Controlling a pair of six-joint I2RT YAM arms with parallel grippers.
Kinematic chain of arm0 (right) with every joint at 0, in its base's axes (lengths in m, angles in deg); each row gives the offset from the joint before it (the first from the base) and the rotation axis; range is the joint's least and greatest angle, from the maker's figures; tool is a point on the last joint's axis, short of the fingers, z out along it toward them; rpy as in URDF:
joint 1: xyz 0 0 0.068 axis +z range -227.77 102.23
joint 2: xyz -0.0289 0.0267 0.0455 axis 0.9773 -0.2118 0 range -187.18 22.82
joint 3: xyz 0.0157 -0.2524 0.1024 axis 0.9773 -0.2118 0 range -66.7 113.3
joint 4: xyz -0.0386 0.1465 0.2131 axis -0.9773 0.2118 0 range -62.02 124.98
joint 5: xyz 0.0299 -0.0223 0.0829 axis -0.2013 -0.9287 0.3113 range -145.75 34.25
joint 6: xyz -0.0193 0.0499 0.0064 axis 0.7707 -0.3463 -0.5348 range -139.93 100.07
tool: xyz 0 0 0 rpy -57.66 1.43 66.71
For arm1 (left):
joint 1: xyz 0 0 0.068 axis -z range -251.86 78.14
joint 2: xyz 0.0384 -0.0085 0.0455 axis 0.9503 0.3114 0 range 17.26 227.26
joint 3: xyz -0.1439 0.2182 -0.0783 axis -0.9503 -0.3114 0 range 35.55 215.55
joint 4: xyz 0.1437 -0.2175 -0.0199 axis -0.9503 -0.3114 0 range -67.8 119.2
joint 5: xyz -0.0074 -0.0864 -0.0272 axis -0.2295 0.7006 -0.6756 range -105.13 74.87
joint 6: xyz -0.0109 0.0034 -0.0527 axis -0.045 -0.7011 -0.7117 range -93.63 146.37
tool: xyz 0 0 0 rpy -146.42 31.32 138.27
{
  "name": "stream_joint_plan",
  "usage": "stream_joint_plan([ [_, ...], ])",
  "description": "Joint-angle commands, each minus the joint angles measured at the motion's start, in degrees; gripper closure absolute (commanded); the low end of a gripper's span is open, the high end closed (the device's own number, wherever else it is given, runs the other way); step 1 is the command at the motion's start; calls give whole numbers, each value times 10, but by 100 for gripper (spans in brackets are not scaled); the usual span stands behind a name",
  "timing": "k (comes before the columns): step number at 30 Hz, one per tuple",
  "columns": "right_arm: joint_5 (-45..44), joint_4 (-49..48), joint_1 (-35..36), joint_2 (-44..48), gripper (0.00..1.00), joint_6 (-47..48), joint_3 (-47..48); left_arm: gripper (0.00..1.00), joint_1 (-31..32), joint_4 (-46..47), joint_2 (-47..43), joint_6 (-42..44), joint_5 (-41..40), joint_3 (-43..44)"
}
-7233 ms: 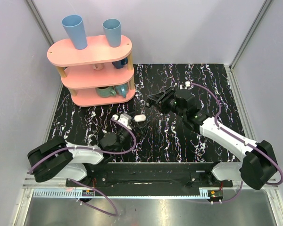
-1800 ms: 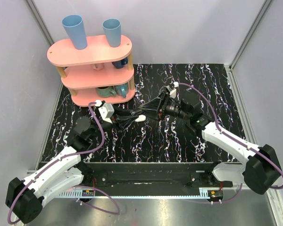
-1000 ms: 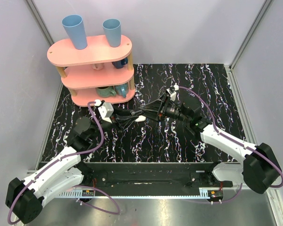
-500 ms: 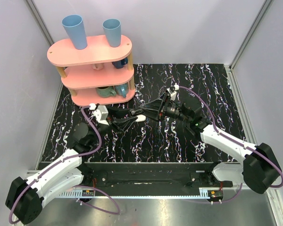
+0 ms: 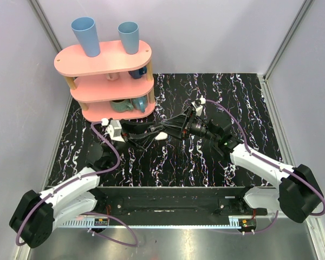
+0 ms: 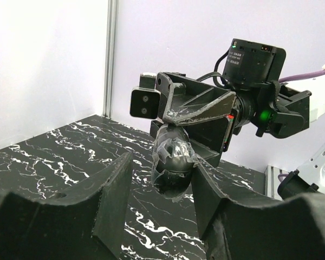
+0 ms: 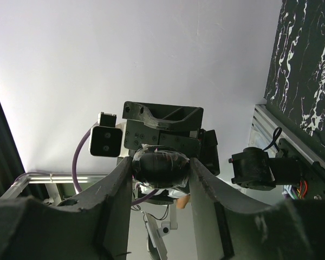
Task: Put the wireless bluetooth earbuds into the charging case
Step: Pass from the right arm to the left
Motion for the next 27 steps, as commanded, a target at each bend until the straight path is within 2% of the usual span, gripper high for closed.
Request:
stream_joint_plan([
  [1,-8,-33,7,9,77,-7,-2,50,-1,118,23,-26,-11,-7],
  [20,-13,-43,6,5,78,-13,3,50,0,125,47,-33,-12,-25],
  [27,-14,-41,7,5,78,-13,3,51,0,154,60,-36,-20,-19],
])
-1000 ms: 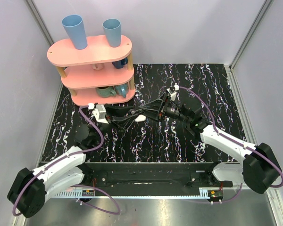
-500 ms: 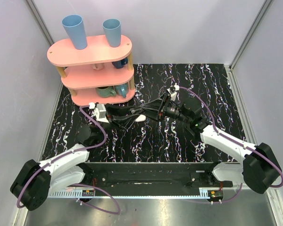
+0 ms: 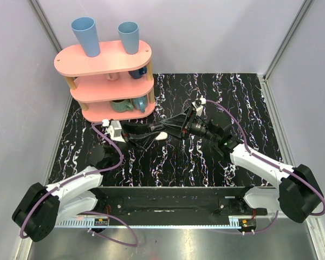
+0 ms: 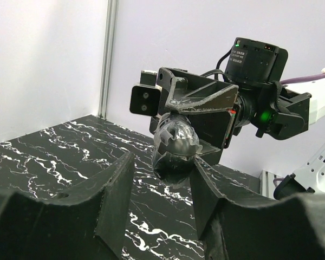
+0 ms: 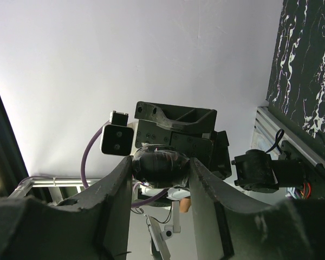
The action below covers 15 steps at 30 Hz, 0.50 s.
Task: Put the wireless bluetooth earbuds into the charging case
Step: Pass from the right arm to the left
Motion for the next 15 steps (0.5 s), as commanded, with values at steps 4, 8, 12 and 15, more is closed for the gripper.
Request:
stream_joint_plan([
  [4,-5,-39,6,5,78,-3,1,51,1,91,25,-18,-15,8],
  [8,-6,-38,6,8,78,-3,1,53,2,105,41,-24,-13,7],
  [12,-7,-33,6,8,78,-2,1,53,2,113,42,-26,-19,7],
  [15,-6,-32,7,6,78,0,1,53,3,109,40,-23,-19,10],
])
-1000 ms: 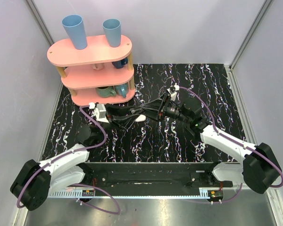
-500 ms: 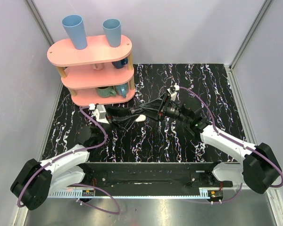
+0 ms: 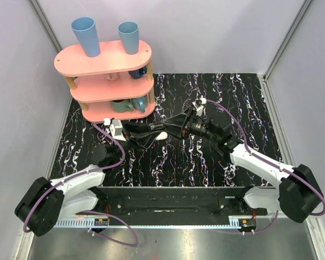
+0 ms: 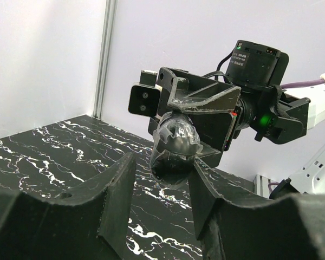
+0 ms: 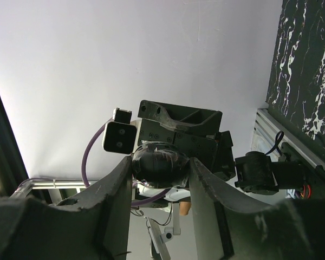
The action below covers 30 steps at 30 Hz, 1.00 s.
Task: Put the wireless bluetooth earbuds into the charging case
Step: Pass from the right arm to the left
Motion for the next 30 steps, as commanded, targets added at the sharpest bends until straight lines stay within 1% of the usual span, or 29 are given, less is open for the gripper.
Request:
stream_joint_plan([
  [1,-1,-31,7,7,78,-1,1,53,2,57,-2,1,-14,11],
  [9,-2,-22,8,7,78,4,2,52,3,39,-8,3,1,24],
  [15,-1,-21,8,6,78,6,6,51,3,42,-11,0,1,24],
  [25,-2,-17,7,6,78,7,5,53,4,35,-9,3,3,33],
  [27,-4,-19,7,7,78,5,4,54,4,31,-8,4,5,35],
  [28,-4,-17,8,9,78,7,4,57,5,30,-7,4,6,34],
  [30,-4,-17,8,8,78,7,5,61,5,30,-6,4,4,32],
])
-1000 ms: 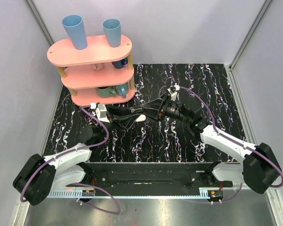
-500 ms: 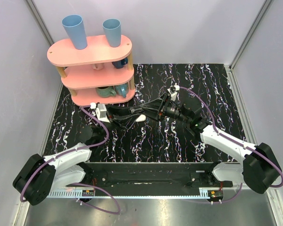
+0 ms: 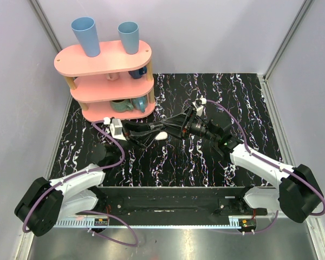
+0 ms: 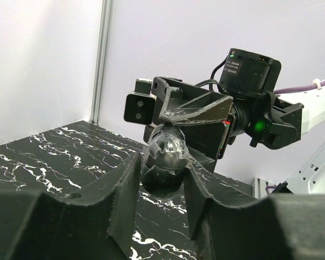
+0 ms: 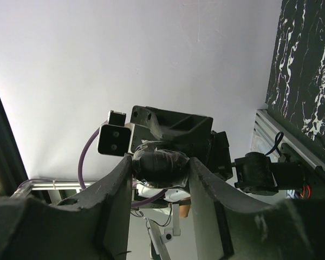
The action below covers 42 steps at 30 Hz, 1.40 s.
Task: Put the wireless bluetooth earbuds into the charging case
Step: Pass from the right arm to the left
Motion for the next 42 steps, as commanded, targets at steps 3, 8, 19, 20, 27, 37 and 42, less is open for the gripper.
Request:
stream_joint_plan([
  [3,-1,-21,7,7,78,4,4,72,2,32,-5,5,2,18],
  [8,-1,-26,7,5,78,2,4,70,3,24,-7,7,3,17],
  [19,-3,-32,7,4,78,-2,7,56,3,19,-4,7,11,18],
  [20,-3,-32,7,4,78,-2,7,56,3,20,-5,7,11,18],
  [27,-1,-32,7,2,78,-3,7,70,3,16,-4,10,12,23],
  [37,3,8,6,5,54,41,18,100,4,25,-7,11,19,23],
  [42,-24,63,6,33,24,108,31,100,4,24,-21,20,19,16],
])
